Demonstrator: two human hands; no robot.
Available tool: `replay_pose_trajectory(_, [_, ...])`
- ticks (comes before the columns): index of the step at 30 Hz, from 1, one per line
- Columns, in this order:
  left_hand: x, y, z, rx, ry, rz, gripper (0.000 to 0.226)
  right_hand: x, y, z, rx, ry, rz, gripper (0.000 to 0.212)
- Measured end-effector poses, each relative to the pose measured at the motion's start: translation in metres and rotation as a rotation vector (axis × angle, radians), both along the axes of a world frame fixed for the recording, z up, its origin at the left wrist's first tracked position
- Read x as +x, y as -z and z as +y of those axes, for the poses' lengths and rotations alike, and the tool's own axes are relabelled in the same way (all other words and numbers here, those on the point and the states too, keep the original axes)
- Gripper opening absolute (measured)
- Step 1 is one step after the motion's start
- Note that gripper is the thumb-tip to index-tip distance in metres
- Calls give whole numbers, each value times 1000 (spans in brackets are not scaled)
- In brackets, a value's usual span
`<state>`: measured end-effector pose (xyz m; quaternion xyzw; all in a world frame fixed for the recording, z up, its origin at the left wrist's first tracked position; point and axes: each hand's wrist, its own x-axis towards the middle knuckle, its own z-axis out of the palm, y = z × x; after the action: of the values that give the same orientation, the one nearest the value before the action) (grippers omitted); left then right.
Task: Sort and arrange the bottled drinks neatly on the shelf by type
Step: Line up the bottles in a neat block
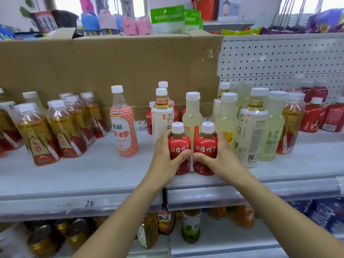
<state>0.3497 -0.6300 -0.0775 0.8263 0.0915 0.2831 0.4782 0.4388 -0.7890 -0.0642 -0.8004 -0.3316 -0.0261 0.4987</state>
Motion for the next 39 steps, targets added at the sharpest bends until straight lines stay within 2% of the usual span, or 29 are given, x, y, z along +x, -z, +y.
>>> replay_pose_trajectory(2, [-10, 1, -1, 2, -46, -16, 78, -4, -3, -3, 5, 48, -52, 87])
replay_pose_trajectory(5, [-26, -5, 6, 35, -153, -60, 82, -14, -19, -3, 104, 127, -235, 75])
replay_pose_trajectory(8, [-36, -14, 28, 74, -266, -152, 63, -28, -41, 9, 201, 120, -401, 57])
replay_pose_trajectory(13, [-39, -40, 88, 134, -368, -264, 55, -38, -69, 50, 303, 100, -443, 44])
replay_pose_trajectory(16, [-30, -61, 130, 158, -368, -273, 60, -38, -94, 79, 296, 115, -455, 39])
replay_pose_trajectory(19, [-18, -79, 161, 165, -312, -221, 70, -25, -133, 111, 173, 117, -461, 36])
replay_pose_trajectory(22, [-13, -95, 174, 153, -178, -180, 70, -2, -172, 146, -83, 86, -360, 37])
replay_pose_trajectory(26, [-7, -99, 184, 93, -58, -139, 45, 24, -195, 177, -359, 13, -115, 42])
replay_pose_trajectory(29, [-7, -99, 189, 73, -14, -147, 29, 41, -199, 189, -547, 42, -36, 43])
replay_pose_trajectory(32, [-12, -97, 192, 74, 8, -163, 30, 55, -199, 195, -603, 65, -89, 39])
replay_pose_trajectory(36, [-22, -97, 201, 100, 15, -138, 29, 49, -204, 203, -641, -8, -153, 18])
replay_pose_trajectory(39, [-36, -98, 207, 112, 12, -129, 28, 31, -206, 211, -649, -103, -172, 19])
